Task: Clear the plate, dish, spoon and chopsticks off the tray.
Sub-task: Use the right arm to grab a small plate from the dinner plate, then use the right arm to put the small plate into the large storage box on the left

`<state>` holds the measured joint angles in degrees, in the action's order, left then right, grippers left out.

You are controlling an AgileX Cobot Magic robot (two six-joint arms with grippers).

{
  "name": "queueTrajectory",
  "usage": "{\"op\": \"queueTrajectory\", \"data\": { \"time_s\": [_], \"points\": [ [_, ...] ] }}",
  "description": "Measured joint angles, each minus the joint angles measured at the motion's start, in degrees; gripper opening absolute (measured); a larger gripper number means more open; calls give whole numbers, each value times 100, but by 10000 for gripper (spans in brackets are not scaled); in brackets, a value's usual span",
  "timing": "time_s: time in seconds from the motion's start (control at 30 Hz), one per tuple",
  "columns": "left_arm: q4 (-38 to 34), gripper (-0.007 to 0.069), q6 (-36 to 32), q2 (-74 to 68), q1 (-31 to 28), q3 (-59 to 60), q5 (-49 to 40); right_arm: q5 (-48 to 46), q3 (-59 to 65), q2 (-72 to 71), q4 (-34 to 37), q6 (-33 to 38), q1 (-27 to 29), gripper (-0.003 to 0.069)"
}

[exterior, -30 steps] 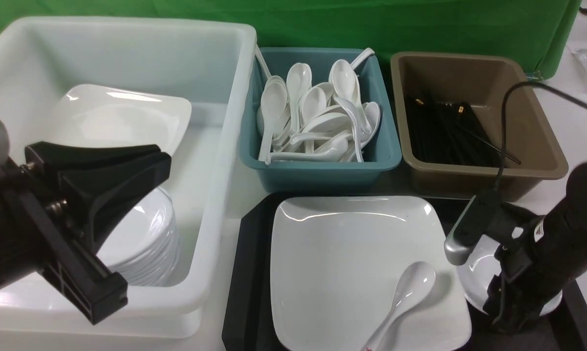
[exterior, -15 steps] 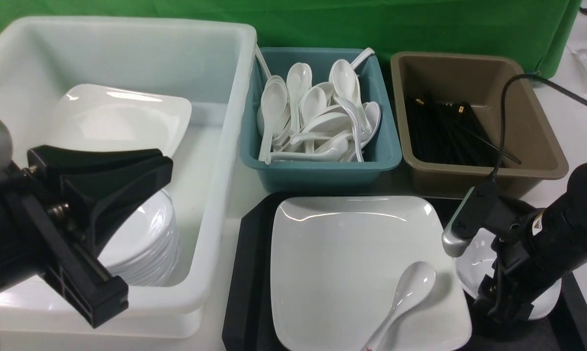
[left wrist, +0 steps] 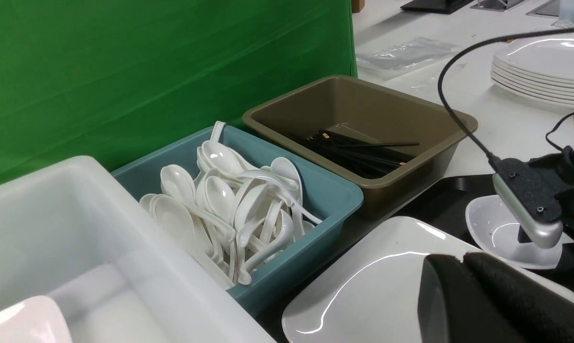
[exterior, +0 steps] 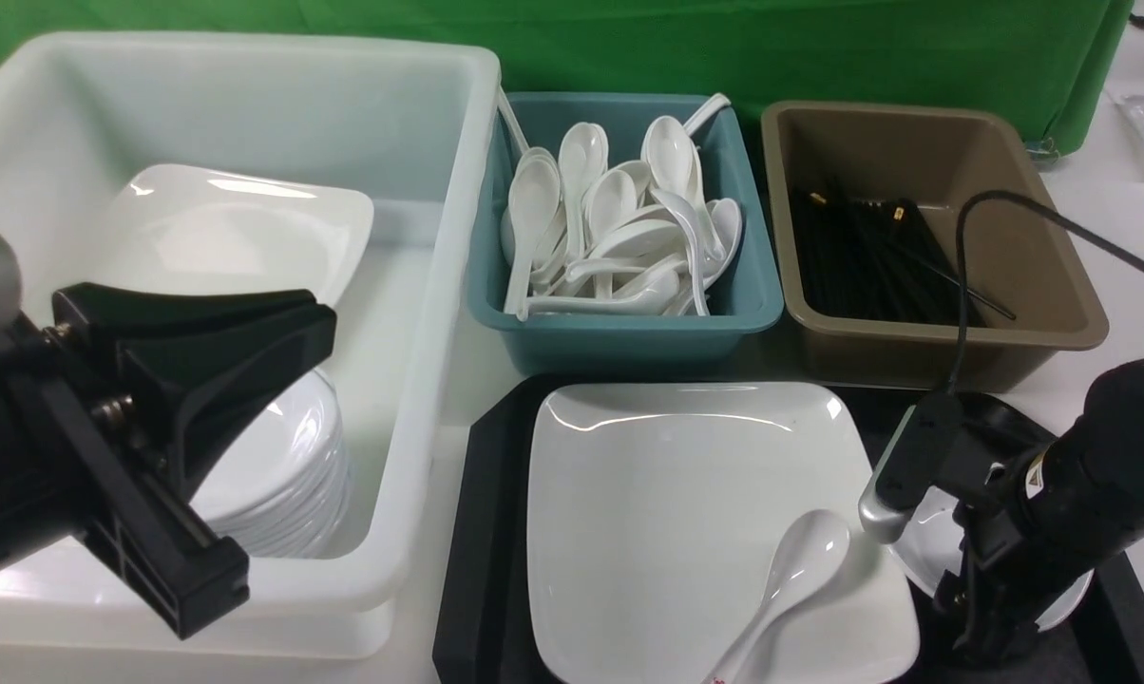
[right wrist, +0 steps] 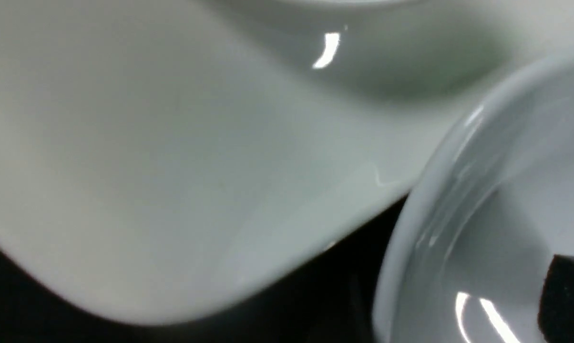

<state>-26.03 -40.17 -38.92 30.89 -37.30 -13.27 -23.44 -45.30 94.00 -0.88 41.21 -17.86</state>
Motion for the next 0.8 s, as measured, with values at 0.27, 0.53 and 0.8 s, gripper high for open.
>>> {"op": "queueTrajectory", "data": {
  "time_s": [0.27,0.53,0.8],
  "points": [
    [-5,17,0,0,0,0,-36,132,-20,86,-43,23,-7,294],
    [-5,17,23,0,0,0,-194,-727,-377,-614,-134,-299,-154,97],
    [277,17,519,0,0,-269,-1086,-1989,-1775,-1989,-79,-1518,-961,57]
  ]
}}
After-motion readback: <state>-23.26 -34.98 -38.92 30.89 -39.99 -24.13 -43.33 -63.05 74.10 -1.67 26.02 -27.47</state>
